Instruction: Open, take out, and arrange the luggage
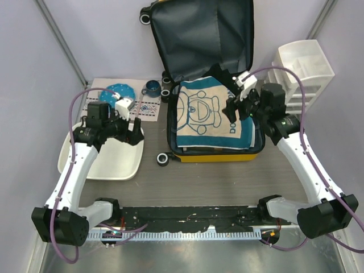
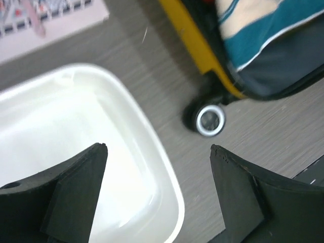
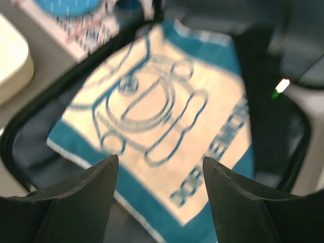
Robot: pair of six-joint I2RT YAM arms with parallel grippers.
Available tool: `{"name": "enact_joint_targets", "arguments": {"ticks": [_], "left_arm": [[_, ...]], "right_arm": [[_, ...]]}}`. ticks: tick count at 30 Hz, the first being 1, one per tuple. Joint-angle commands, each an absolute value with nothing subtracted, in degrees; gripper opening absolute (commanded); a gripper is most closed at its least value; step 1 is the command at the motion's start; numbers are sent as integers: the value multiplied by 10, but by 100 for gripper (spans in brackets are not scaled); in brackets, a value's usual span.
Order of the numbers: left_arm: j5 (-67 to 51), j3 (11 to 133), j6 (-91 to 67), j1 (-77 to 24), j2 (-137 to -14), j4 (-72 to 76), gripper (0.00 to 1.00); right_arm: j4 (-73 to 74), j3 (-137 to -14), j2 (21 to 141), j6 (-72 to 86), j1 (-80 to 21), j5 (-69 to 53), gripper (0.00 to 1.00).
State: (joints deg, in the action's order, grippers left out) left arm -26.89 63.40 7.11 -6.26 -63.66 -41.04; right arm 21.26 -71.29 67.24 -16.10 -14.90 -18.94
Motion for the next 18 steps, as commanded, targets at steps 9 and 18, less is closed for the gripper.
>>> {"name": "enact_joint_targets", "arguments": {"ticks": [9,18], "left_arm": [[-73,548,93,-39,-702,-424,53],[-220,572,71,-54,-847,-373,48]], "right_arm": [[323,-647,630,-139,-151,-192,73],[344,-646,610,-137,-151,-158,73]]}}
